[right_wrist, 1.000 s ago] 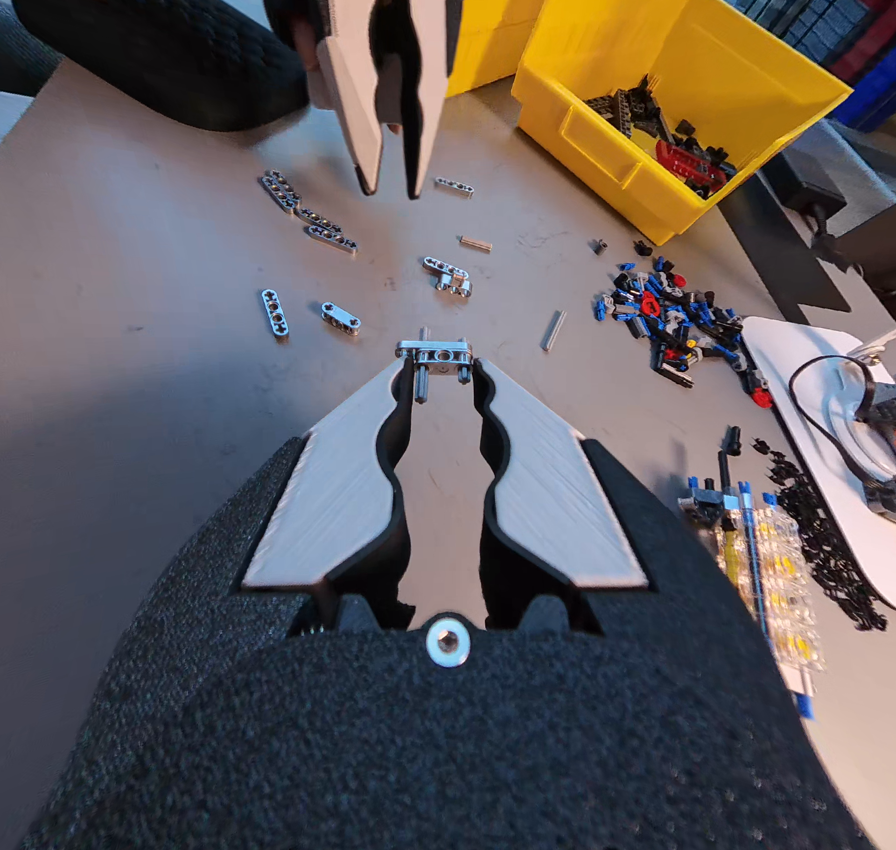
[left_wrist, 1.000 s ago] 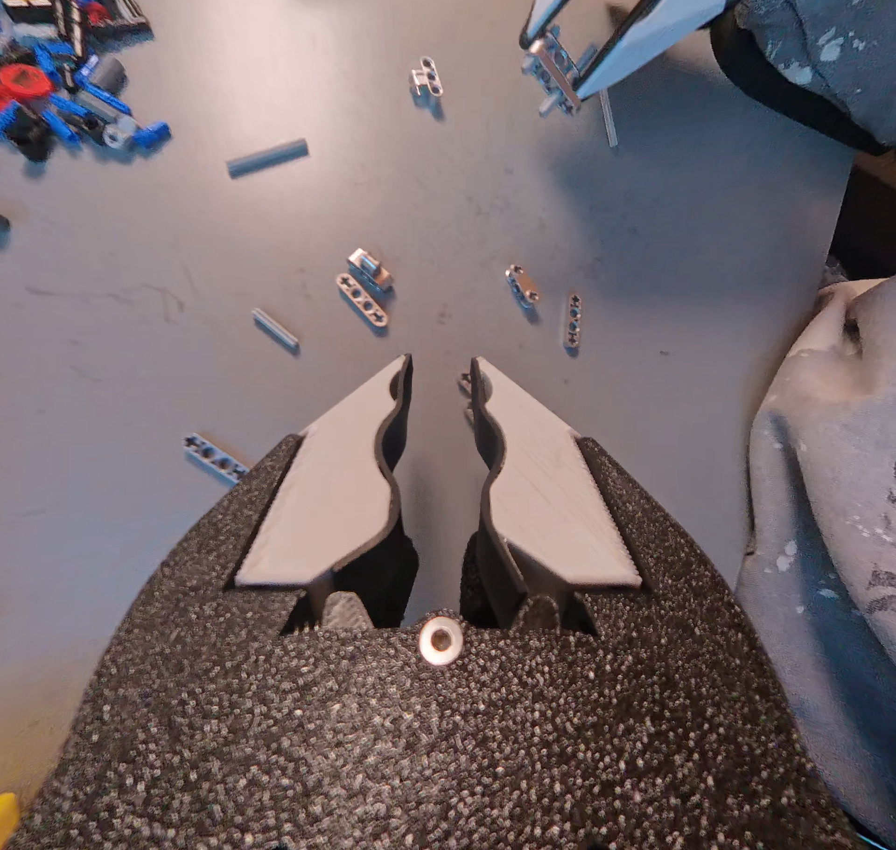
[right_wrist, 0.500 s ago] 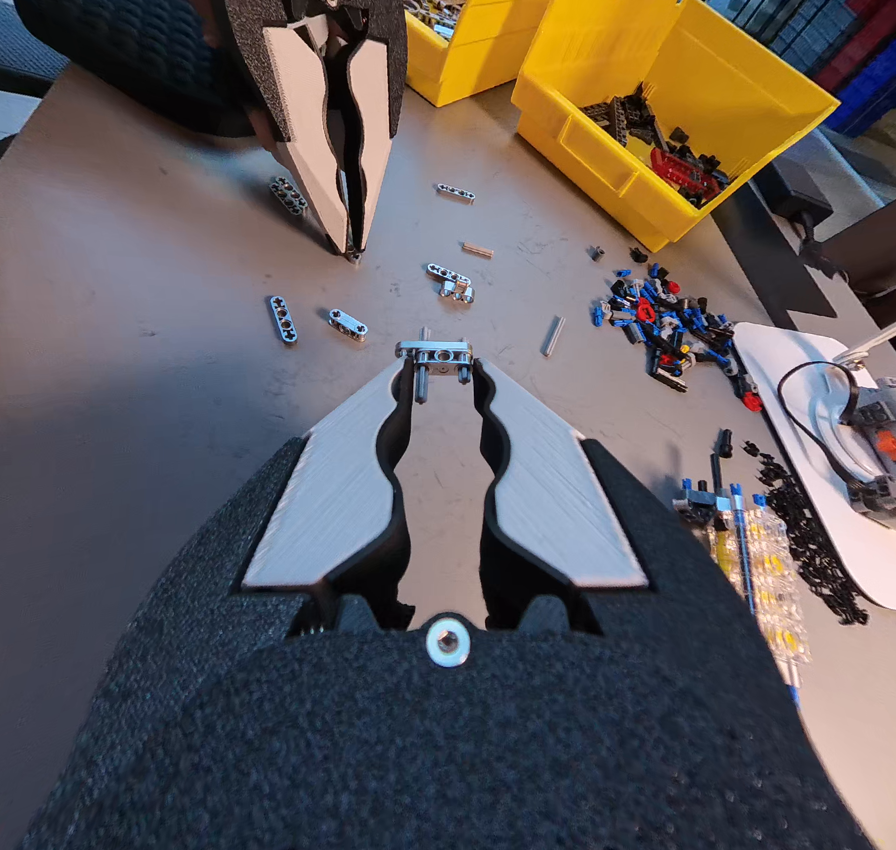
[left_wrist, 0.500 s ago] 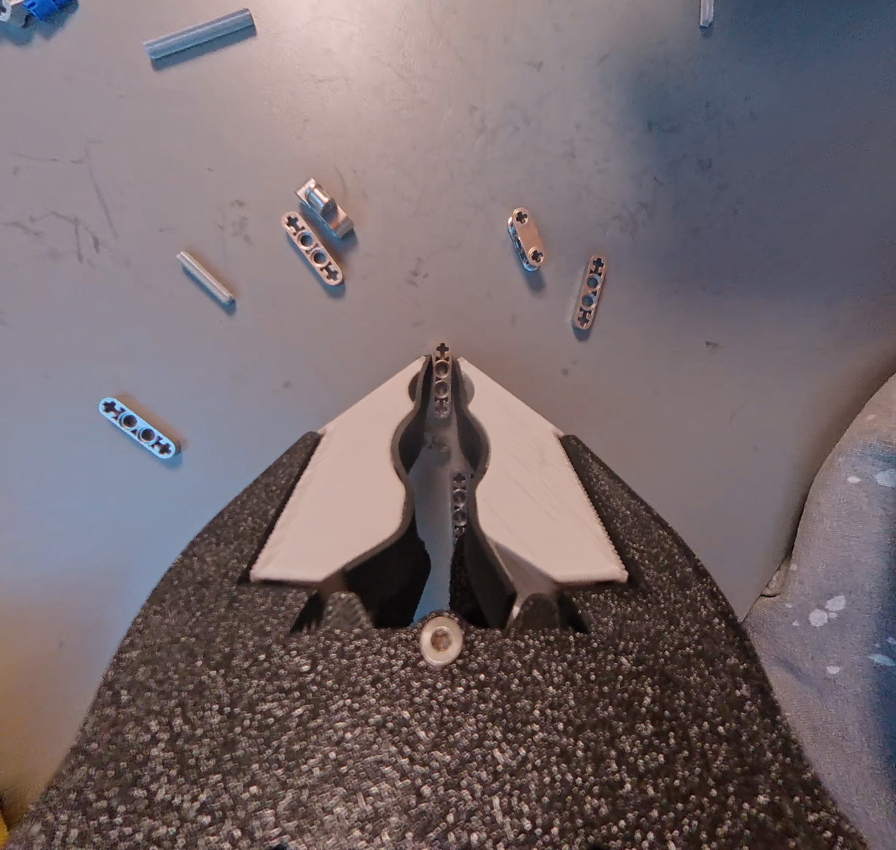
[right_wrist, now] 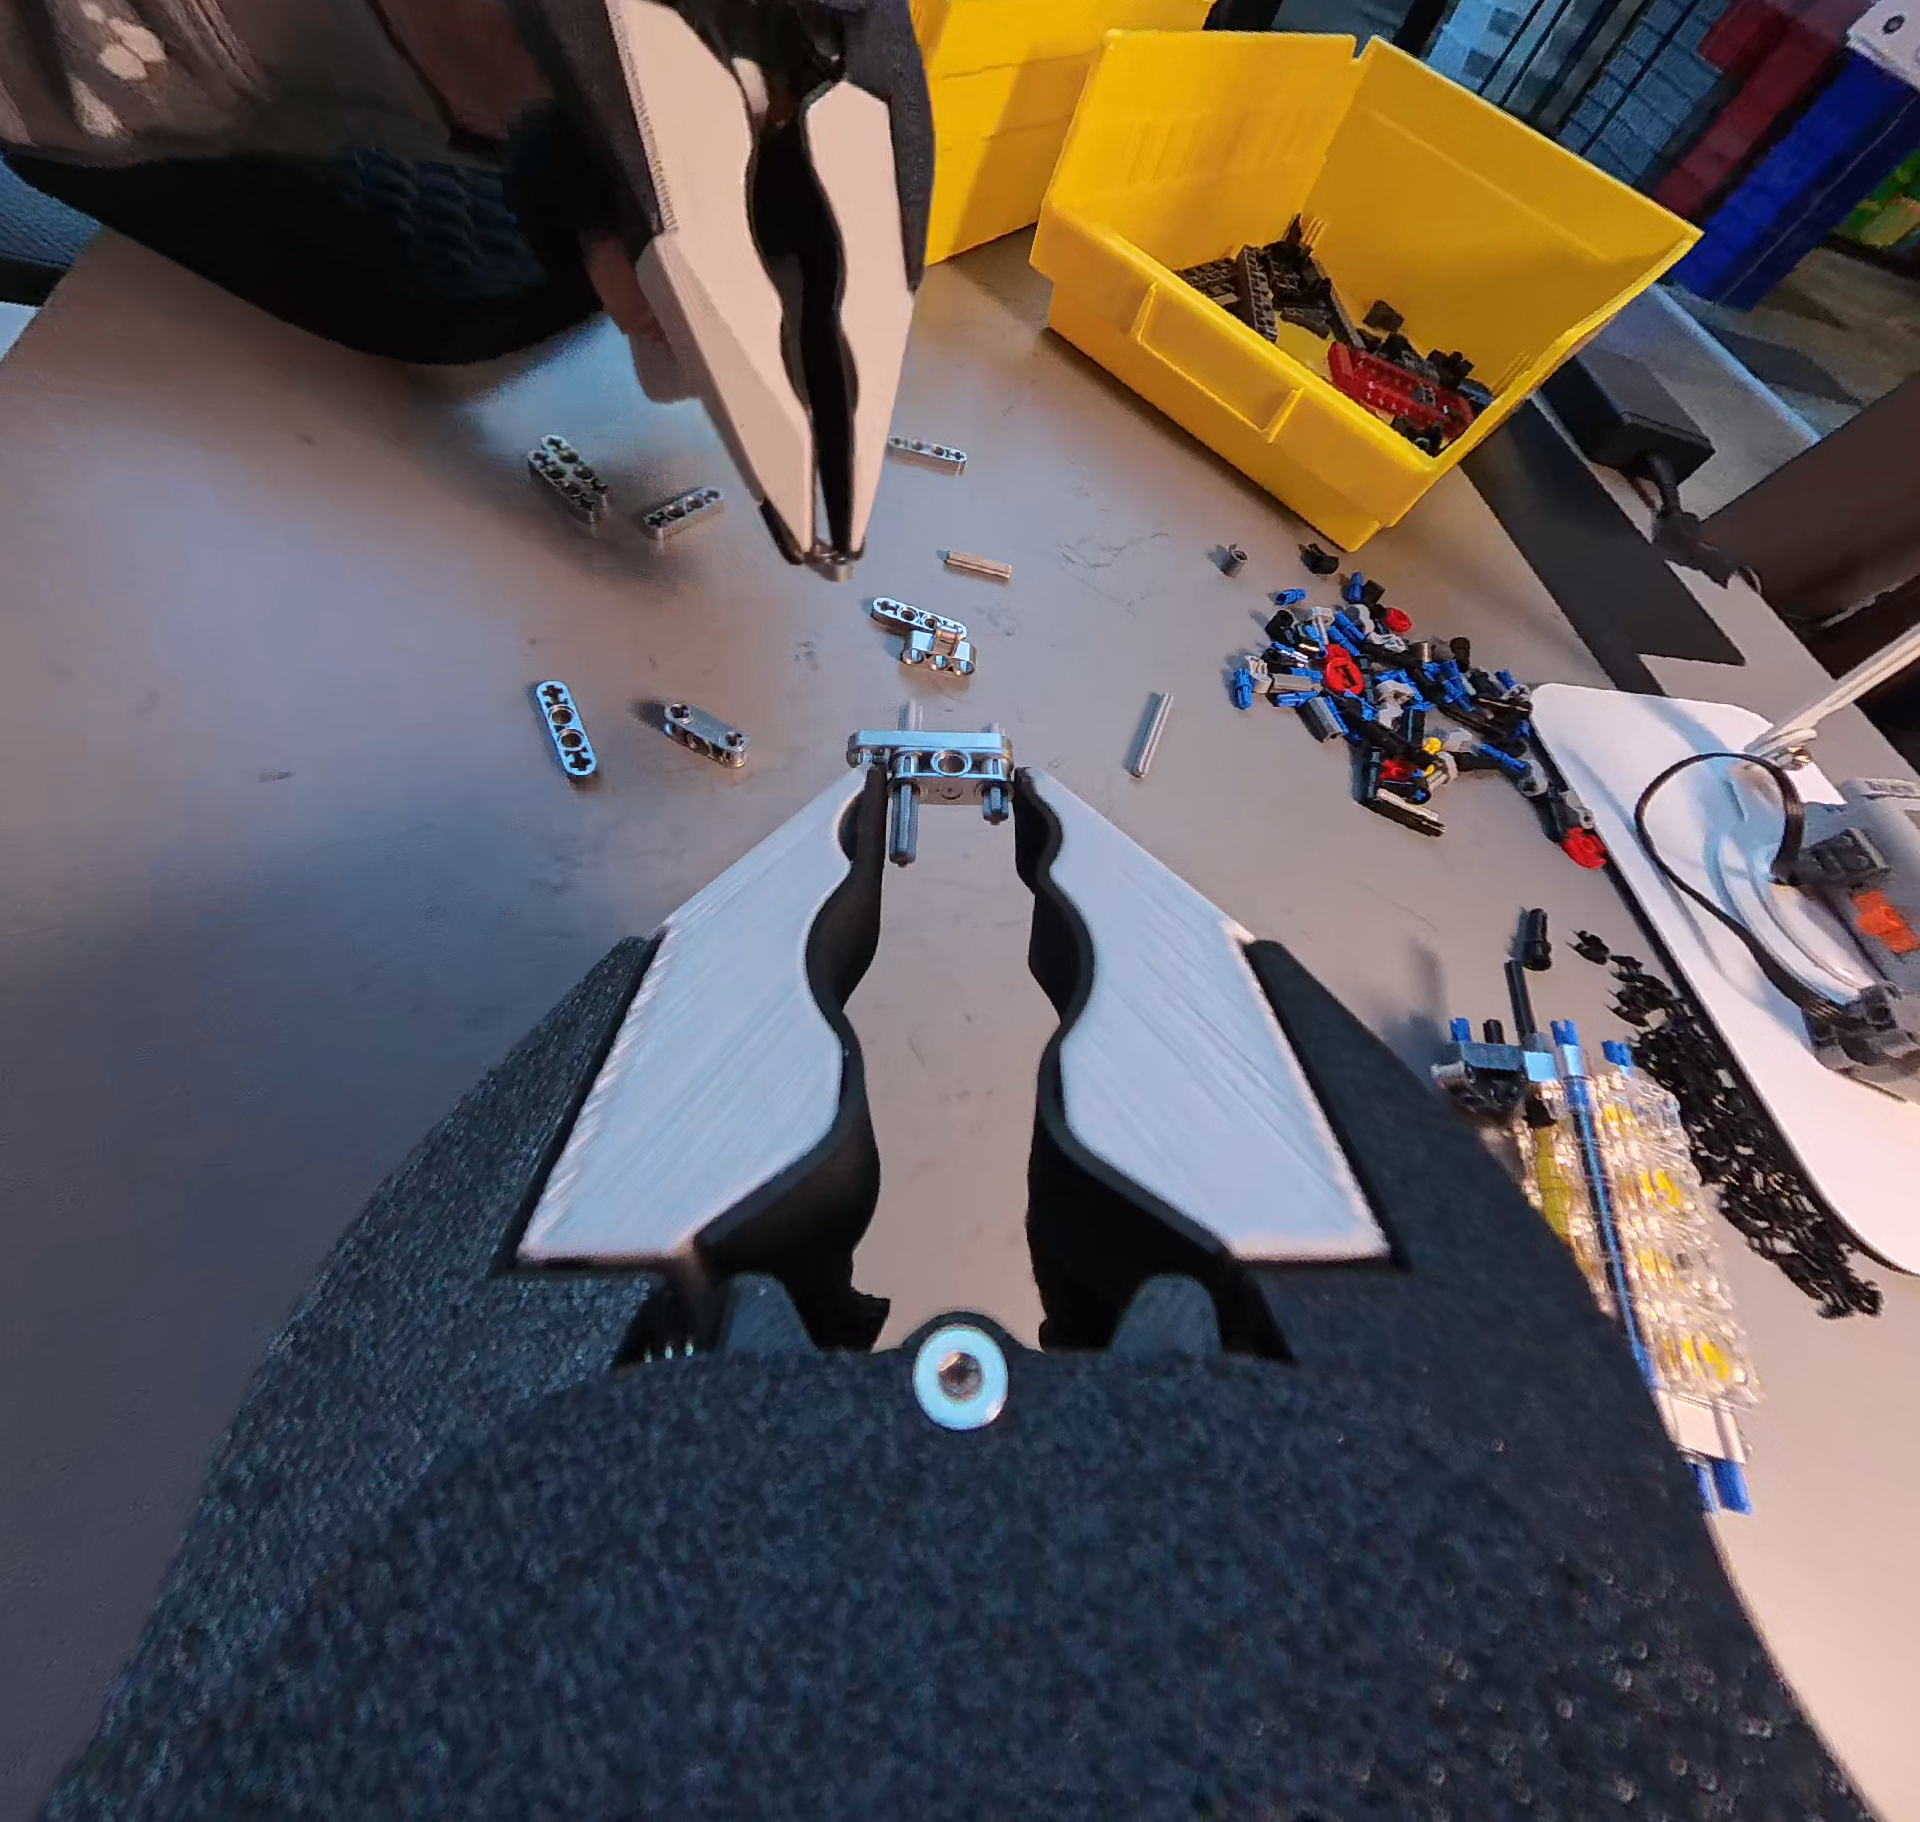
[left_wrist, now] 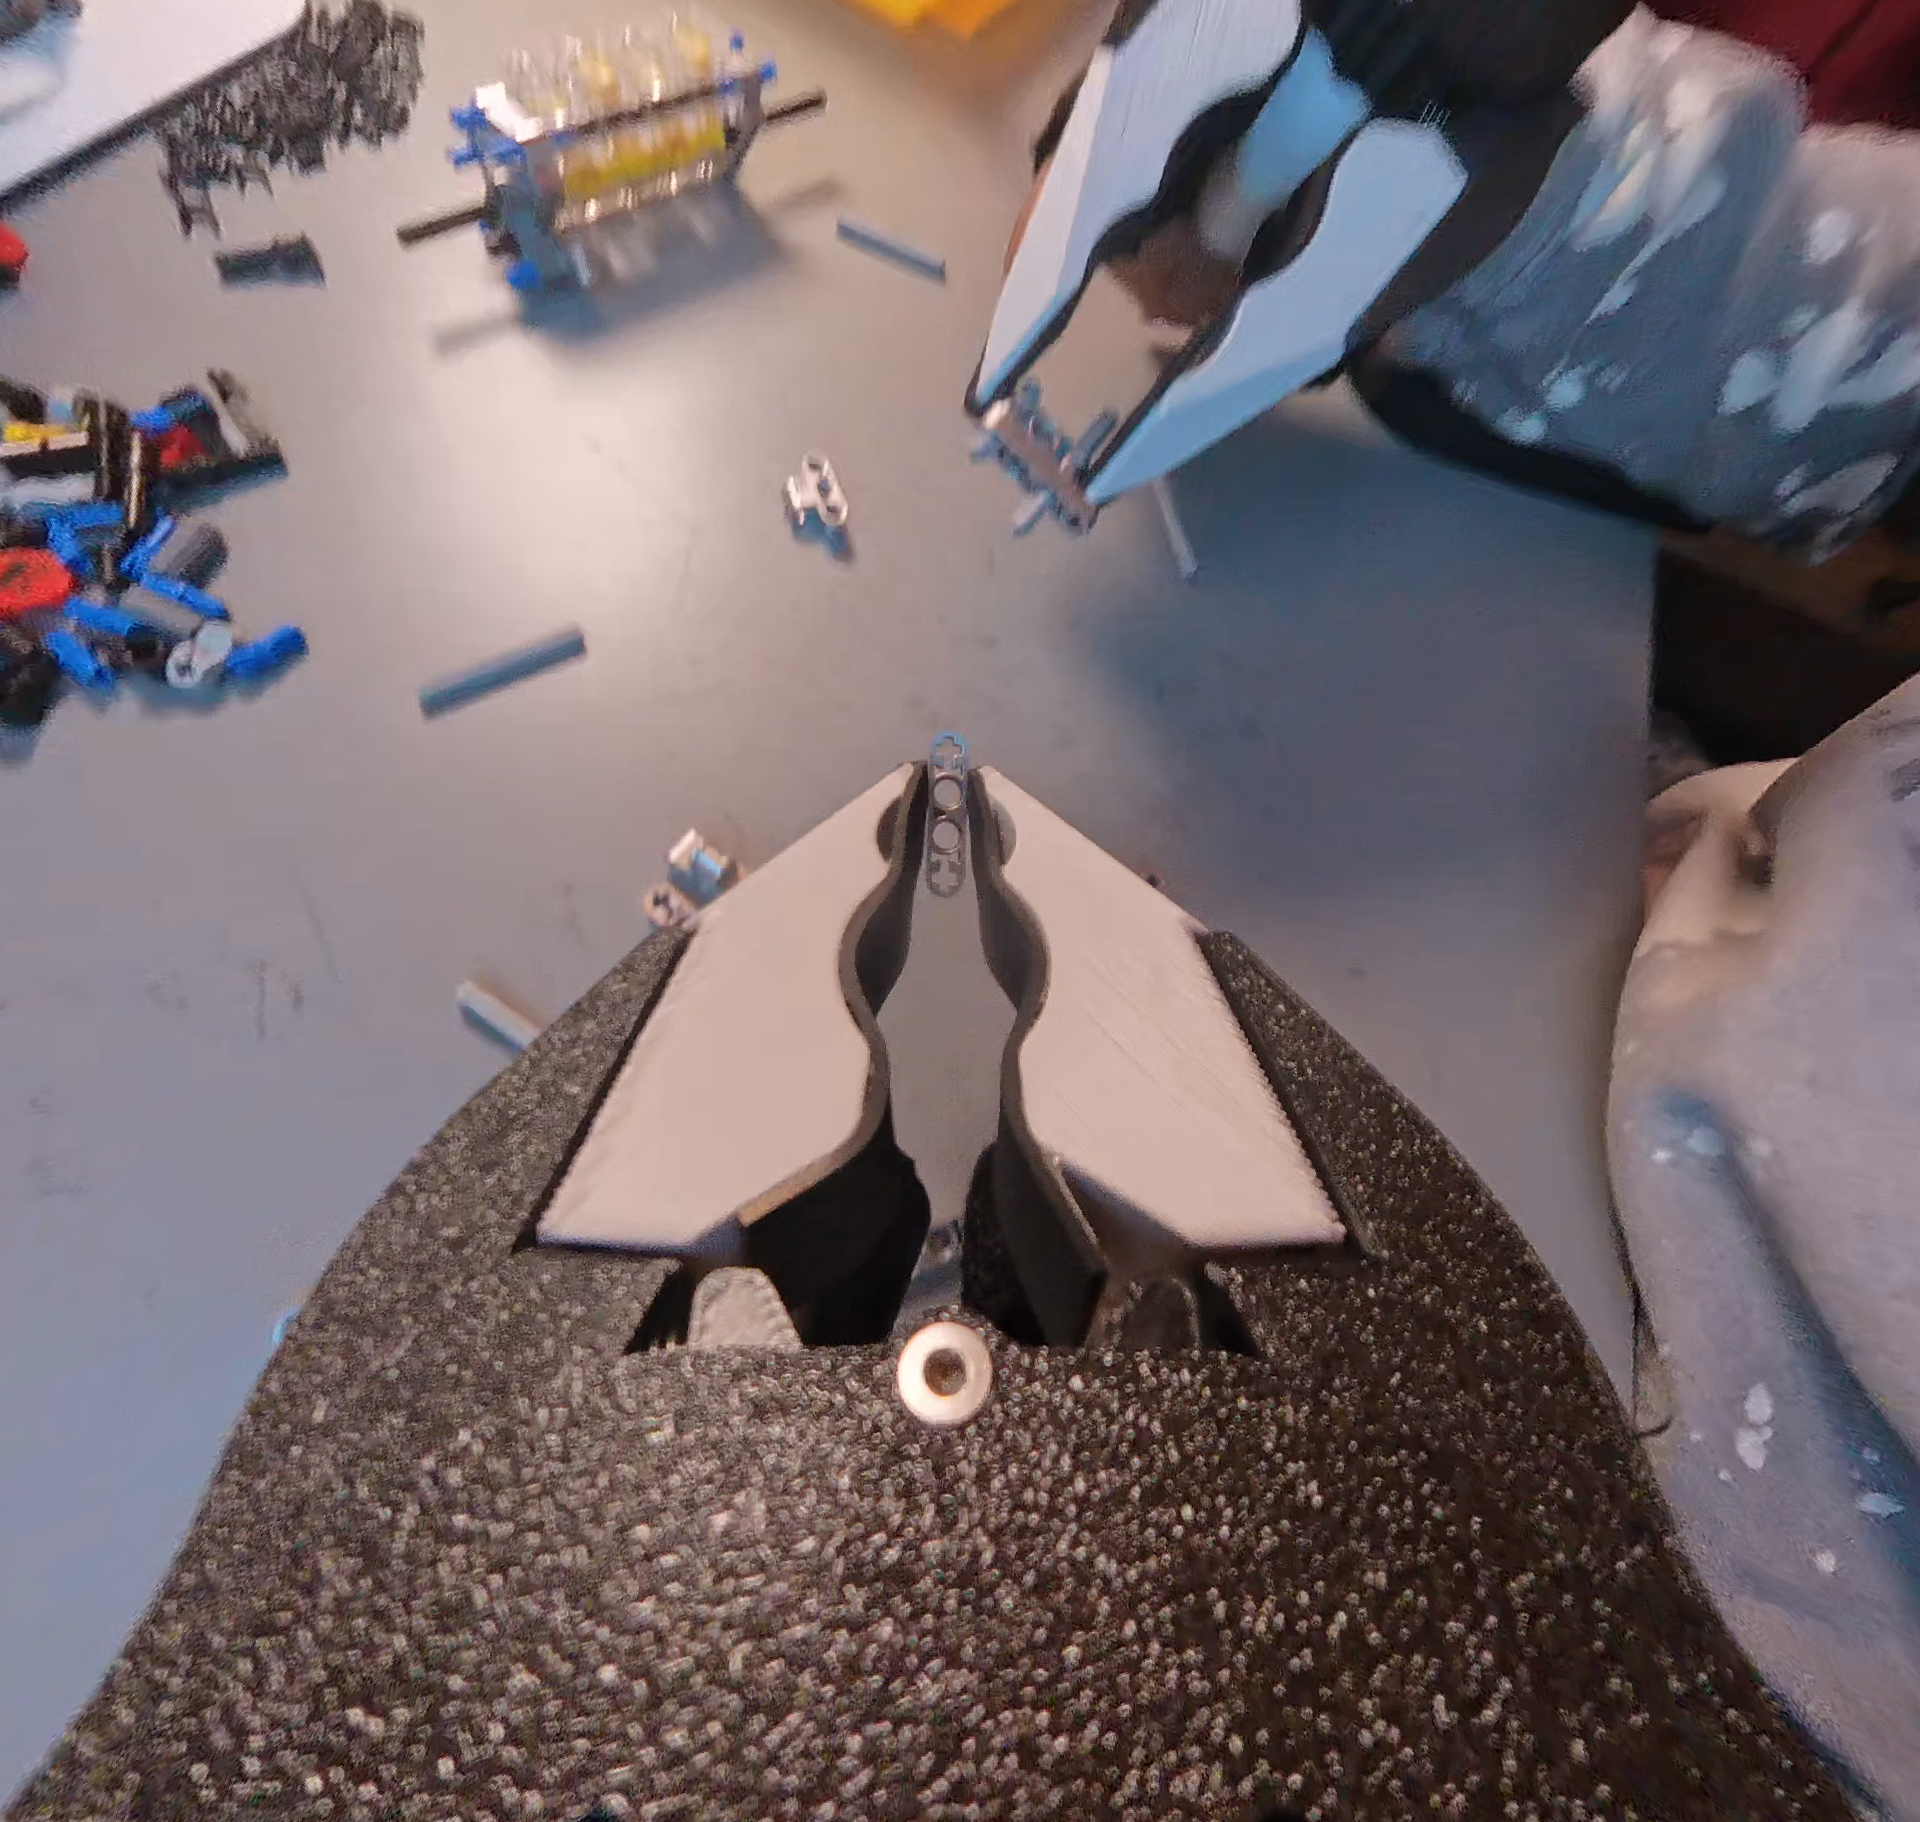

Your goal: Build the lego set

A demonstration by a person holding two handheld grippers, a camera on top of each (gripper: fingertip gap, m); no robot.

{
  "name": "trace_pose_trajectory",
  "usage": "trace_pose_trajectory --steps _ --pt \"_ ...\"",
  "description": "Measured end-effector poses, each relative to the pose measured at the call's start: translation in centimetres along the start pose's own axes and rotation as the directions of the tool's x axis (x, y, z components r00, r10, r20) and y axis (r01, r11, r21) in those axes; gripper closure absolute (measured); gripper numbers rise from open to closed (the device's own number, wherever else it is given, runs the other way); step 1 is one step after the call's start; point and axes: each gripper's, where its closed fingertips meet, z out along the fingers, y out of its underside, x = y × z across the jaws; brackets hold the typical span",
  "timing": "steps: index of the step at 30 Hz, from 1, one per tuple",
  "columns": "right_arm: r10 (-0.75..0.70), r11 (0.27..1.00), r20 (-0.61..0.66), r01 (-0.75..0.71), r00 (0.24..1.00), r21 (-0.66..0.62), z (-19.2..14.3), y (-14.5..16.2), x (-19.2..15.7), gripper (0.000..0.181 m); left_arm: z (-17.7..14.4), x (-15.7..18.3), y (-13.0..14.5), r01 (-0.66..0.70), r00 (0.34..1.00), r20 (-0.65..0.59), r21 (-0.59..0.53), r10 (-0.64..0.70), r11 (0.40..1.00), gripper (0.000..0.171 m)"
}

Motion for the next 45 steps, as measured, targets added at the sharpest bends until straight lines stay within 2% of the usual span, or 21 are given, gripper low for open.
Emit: trace_pose_trajectory --steps 3,6,9,12,15,22,24,29,35,45 --pt "-0.003 0.999 -0.028 0.004 1.0 0.033 -0.1 -0.4 0.4 0.159 0.0 -0.1 -3.7 0.103 0.984 -0.163 0.172 -0.075 0.98 0.166" --pt "-0.006 0.997 -0.072 0.012 0.997 0.081 -0.6 -1.2 1.1 0.159 -0.2 -0.2 -6.8 0.313 0.902 -0.388 0.284 -0.19 0.906 0.166" --pt "0.0 0.993 -0.113 0.013 0.994 0.121 -1.0 -1.7 1.8 0.159 -0.2 -0.7 -8.1 0.539 0.76 -0.575 0.298 -0.303 0.788 0.166" --pt "0.004 0.991 -0.132 0.014 0.991 0.135 -1.1 -1.8 2.2 0.159 0.0 -1.0 -7.7 0.647 0.666 -0.655 0.271 -0.357 0.712 0.166" --pt "-0.012 0.99 -0.135 0.03 0.991 0.137 -0.8 -2.0 1.9 0.159 -0.7 -0.8 -7.9 0.677 0.634 -0.69 0.278 -0.348 0.682 0.166" --pt "-0.043 0.987 -0.122 0.061 0.992 0.148 0.1 -2.9 0.9 0.159 -0.7 -0.3 -7.9 0.715 0.578 -0.725 0.227 -0.375 0.661 0.166" --pt "-0.046 0.986 -0.124 0.064 0.991 0.151 0.1 -3.1 0.8 0.159 -0.9 0.0 -8.0 0.708 0.581 -0.723 0.224 -0.373 0.67 0.166" --pt "-0.061 0.986 -0.126 0.08 0.99 0.148 0.3 -3.1 0.6 0.159 -0.8 0.3 -7.7 0.651 0.653 -0.666 0.25 -0.361 0.717 0.166" --pt "-0.097 0.984 -0.134 0.115 0.986 0.133 0.6 -3.2 0.2 0.159 -0.1 0.3 -7.5 0.699 0.602 -0.69 0.213 -0.401 0.683 0.166" --pt "-0.123 0.982 -0.137 0.141 0.983 0.127 0.5 -3.5 -0.2 0.159 0.5 1.6 -7.8 0.713 0.562 -0.722 0.175 -0.404 0.679 0.166"
